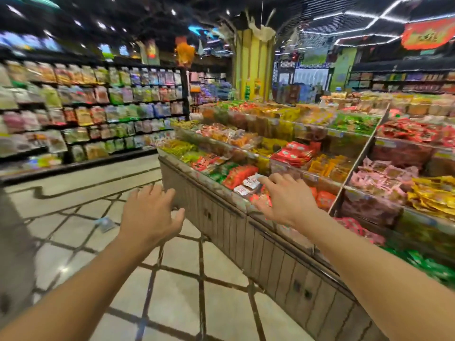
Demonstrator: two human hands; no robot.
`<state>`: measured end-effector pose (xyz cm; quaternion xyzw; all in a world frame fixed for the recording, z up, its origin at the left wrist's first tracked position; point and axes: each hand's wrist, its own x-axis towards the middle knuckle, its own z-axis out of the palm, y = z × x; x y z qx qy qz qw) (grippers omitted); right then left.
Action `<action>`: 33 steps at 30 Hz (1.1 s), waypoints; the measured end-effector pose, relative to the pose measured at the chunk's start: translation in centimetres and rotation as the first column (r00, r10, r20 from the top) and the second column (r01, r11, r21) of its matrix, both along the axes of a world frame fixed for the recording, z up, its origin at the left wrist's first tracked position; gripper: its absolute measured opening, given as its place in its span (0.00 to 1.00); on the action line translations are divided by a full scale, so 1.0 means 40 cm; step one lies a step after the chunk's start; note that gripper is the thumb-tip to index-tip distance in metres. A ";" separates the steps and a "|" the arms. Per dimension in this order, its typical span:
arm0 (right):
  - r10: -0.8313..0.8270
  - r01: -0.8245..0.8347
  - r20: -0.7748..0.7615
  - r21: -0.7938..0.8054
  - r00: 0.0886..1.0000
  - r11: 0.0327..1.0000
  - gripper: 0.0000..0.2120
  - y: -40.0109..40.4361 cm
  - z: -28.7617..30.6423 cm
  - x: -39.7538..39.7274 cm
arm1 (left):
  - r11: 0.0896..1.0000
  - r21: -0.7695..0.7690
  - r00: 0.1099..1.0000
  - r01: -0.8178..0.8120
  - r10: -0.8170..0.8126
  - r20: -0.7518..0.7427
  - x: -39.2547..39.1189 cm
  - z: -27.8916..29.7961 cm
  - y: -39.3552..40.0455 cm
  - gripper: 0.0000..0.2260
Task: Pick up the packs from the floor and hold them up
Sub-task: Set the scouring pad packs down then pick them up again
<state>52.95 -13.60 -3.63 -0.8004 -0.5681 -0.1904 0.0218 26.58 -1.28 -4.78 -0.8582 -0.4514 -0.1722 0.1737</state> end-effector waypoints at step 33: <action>0.513 -0.516 -0.110 0.005 0.851 0.857 0.33 1.541 -0.126 -0.212 | 0.886 -0.132 0.896 -0.444 0.443 -0.038 -0.210 -0.115 1.227 0.32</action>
